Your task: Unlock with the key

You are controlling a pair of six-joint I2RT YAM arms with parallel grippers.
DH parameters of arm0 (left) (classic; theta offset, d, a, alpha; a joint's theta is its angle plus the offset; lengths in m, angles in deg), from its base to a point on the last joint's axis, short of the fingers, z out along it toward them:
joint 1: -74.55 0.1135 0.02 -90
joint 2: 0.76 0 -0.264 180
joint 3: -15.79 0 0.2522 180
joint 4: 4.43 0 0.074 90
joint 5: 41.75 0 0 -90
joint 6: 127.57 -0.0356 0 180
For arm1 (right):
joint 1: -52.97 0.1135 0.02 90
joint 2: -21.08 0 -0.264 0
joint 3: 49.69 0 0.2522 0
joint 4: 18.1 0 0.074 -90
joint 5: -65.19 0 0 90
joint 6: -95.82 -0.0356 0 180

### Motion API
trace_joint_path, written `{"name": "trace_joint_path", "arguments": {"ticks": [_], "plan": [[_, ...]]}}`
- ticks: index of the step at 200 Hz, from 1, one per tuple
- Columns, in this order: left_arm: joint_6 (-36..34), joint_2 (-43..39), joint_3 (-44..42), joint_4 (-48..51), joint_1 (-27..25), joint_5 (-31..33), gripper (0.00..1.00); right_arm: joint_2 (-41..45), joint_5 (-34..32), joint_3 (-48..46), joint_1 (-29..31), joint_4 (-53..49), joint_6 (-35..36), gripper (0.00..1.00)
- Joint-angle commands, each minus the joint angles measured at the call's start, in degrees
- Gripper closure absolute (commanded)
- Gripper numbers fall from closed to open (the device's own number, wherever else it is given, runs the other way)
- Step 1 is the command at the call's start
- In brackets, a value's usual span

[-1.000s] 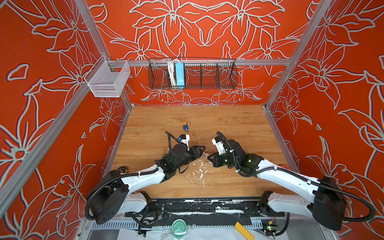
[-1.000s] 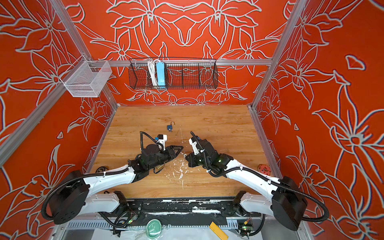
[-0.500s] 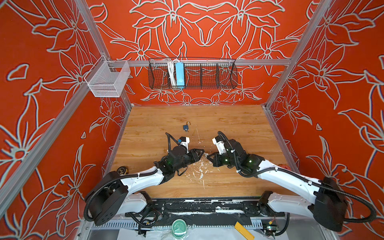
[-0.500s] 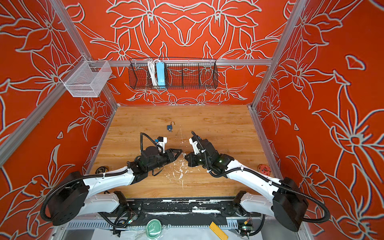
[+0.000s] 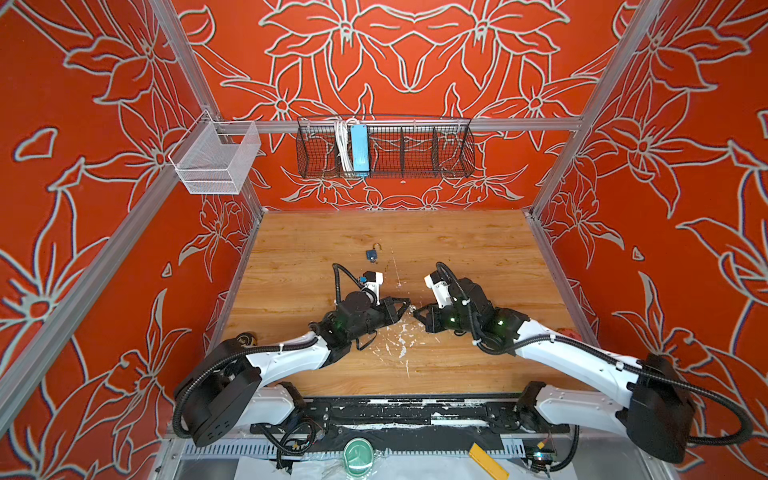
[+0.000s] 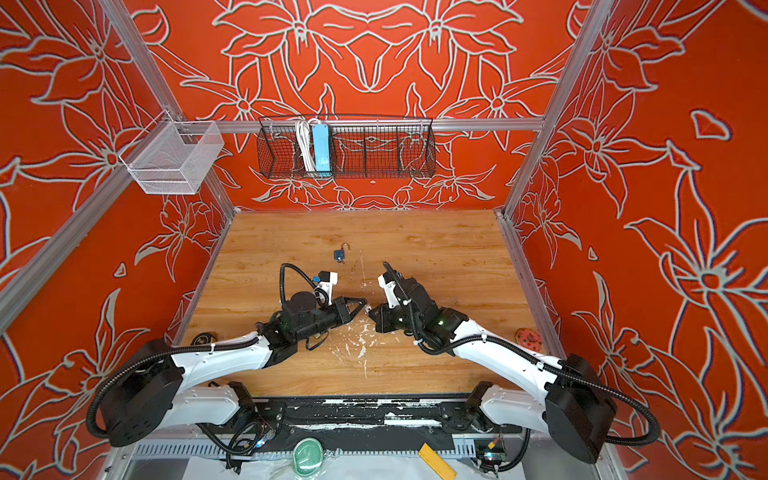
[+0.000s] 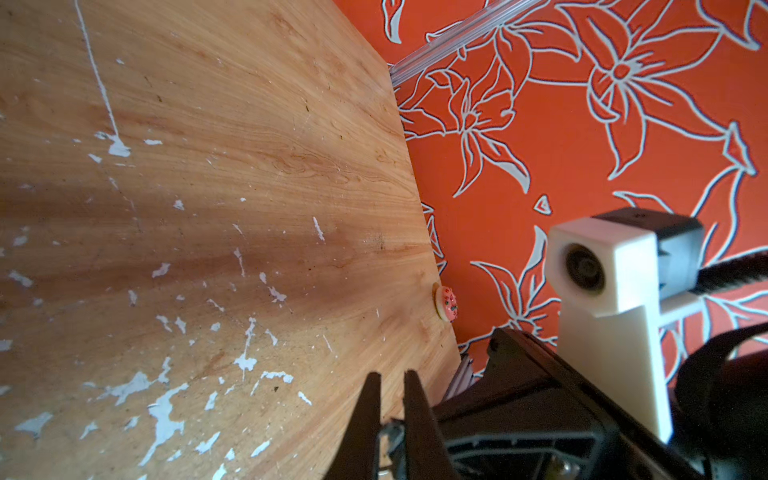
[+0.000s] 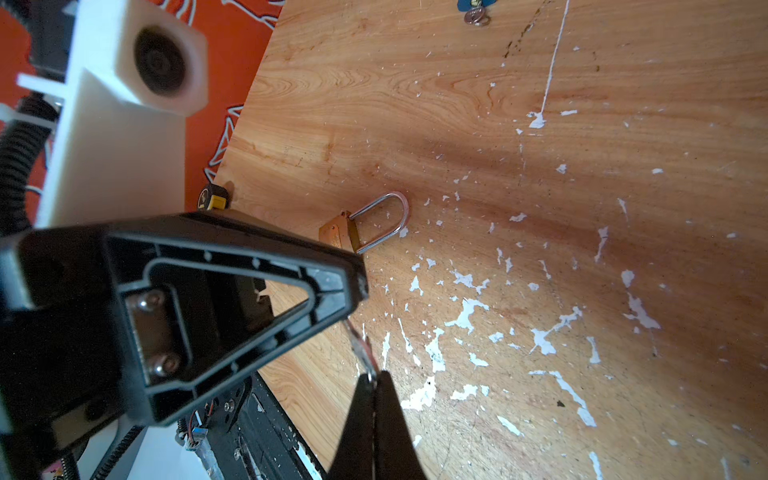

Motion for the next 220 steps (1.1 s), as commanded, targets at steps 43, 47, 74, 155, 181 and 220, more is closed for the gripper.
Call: {"name": "trace_joint_path", "arguments": {"ticks": [43,47,74,155,181,220], "plan": [[-0.6,-1.0,0.4,-0.3,-0.3,0.3,1.0,0.4,-0.3,-0.8,-0.4,0.7,-1.0,1.0],[-0.6,-1.1,0.5,0.1,-0.4,0.4,1.0,0.5,-0.4,-0.9,-0.3,0.6,-0.9,1.0],[-1.5,-3.0,1.7,5.1,-0.3,2.1,1.0,2.1,-1.6,-1.2,-0.3,-1.9,0.1,0.73],[-17.3,-9.1,7.2,19.7,1.3,-9.2,1.0,16.0,-7.3,-8.6,-0.4,3.2,7.2,0.37],[-20.7,-10.8,8.8,21.9,1.3,-13.7,1.0,21.2,-3.7,-11.6,-0.4,10.2,9.8,0.27],[-23.9,-13.4,9.5,22.1,1.4,-16.0,1.0,20.2,6.2,-9.4,-0.4,11.1,13.6,0.26]]}}
